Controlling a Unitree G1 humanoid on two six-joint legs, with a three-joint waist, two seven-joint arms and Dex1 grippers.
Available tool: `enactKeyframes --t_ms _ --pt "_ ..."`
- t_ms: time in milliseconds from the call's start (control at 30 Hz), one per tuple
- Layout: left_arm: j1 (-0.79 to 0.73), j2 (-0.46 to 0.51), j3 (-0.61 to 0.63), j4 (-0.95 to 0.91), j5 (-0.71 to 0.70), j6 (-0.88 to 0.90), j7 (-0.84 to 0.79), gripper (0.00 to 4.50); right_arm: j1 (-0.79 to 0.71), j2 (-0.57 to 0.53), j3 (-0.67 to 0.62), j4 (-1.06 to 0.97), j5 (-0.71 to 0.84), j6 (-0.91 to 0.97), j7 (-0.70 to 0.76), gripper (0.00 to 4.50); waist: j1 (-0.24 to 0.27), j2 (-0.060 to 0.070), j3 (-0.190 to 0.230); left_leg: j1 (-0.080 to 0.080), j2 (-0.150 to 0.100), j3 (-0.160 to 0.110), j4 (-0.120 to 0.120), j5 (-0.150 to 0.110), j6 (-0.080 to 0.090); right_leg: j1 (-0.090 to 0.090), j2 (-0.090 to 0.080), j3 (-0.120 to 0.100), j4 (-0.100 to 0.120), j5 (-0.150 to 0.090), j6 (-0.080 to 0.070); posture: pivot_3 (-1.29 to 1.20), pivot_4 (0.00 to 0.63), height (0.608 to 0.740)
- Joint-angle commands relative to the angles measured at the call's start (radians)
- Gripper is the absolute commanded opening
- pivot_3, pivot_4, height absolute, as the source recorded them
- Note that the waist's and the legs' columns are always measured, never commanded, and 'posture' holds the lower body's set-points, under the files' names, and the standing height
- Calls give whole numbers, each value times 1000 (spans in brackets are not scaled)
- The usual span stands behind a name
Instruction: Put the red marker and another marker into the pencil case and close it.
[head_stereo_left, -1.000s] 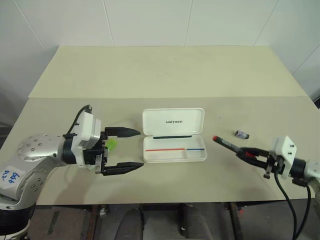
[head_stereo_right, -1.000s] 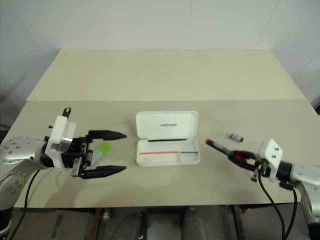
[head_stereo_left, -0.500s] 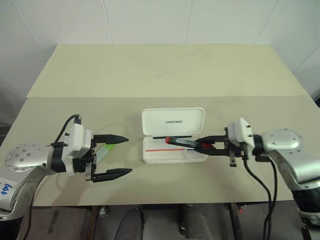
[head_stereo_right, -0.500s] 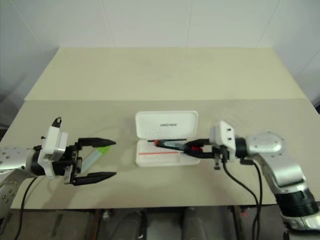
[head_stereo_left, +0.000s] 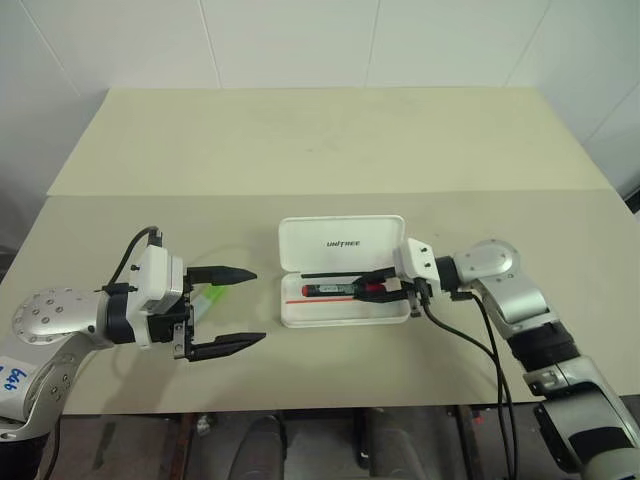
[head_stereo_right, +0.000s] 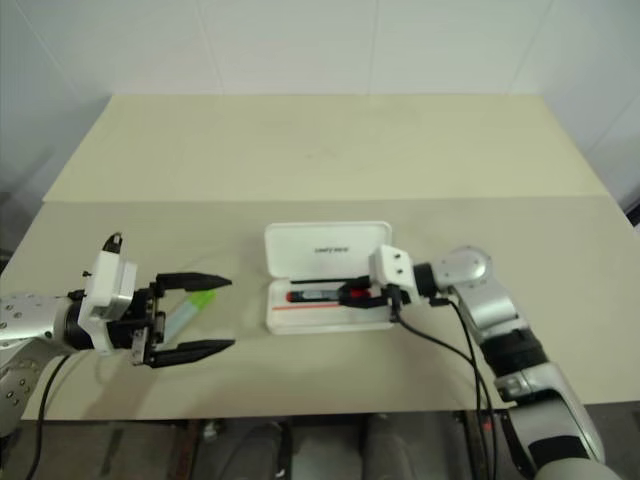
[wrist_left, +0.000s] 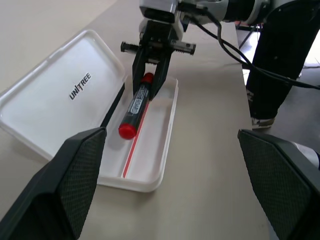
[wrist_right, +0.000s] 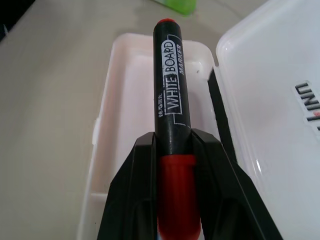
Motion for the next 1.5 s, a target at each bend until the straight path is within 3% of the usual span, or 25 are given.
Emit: enactKeyframes --t_ms 33,267,600,633,800,933,1100,1233,1300,1500 --pt "-2 -6 5 -42 -4 -12 14 4500 -46 21 -7 59 -23 -61 4 617 -2 0 0 0 0 0 0 0 0 0 0 0 0 0 0 0 150 740" --pt "-10 -8 -3 -40 -2 -14 21 4500 -76 58 -13 111 -45 -75 -1 617 -17 0 0 0 0 0 0 0 0 0 0 0 0 5 10 0 150 740" --pt "-42 -13 -27 -17 6 -25 15 4500 -25 49 -40 -33 23 -18 19 4272 -18 0 0 0 1 0 -1 0 -1 0 0 0 1 6 10 0 150 740" --pt "-45 -13 -30 -15 7 -26 14 4500 -13 43 -43 -64 37 0 23 4462 -17 0 0 0 1 0 0 0 -1 0 0 0 1 6 10 0 150 740" --pt "-60 -15 -42 -6 6 -29 11 4500 48 8 -78 -222 104 85 5 4462 -16 0 0 0 1 0 0 -1 -1 0 0 0 0 6 10 0 150 740" --pt "-56 -15 -36 -3 6 -34 9 4500 163 -81 -158 -442 197 209 -24 4462 -11 0 0 0 1 0 0 -1 -3 0 0 0 0 6 10 0 150 740" --pt "28 -38 53 -8 0 -35 64 4500 332 -205 -362 -679 372 368 -91 4462 -11 0 0 0 1 0 0 -3 -4 0 0 0 -1 5 9 0 150 740" --pt "108 -84 153 39 44 -75 130 4500 386 -247 -427 -736 423 393 -103 4462 -19 0 0 1 2 2 0 -3 -3 0 1 2 -2 4 7 0 150 740" --pt "139 -98 190 67 70 -94 150 4500 408 -266 -431 -751 430 393 -85 4462 -16 0 0 2 3 2 0 -3 -3 0 2 2 -2 -3 -7 0 150 740" --pt "252 -130 253 137 125 -154 163 4500 398 -290 -400 -783 432 350 -26 4462 -16 -1 0 2 2 4 4 -2 -2 1 1 3 -2 -2 -7 0 150 740"
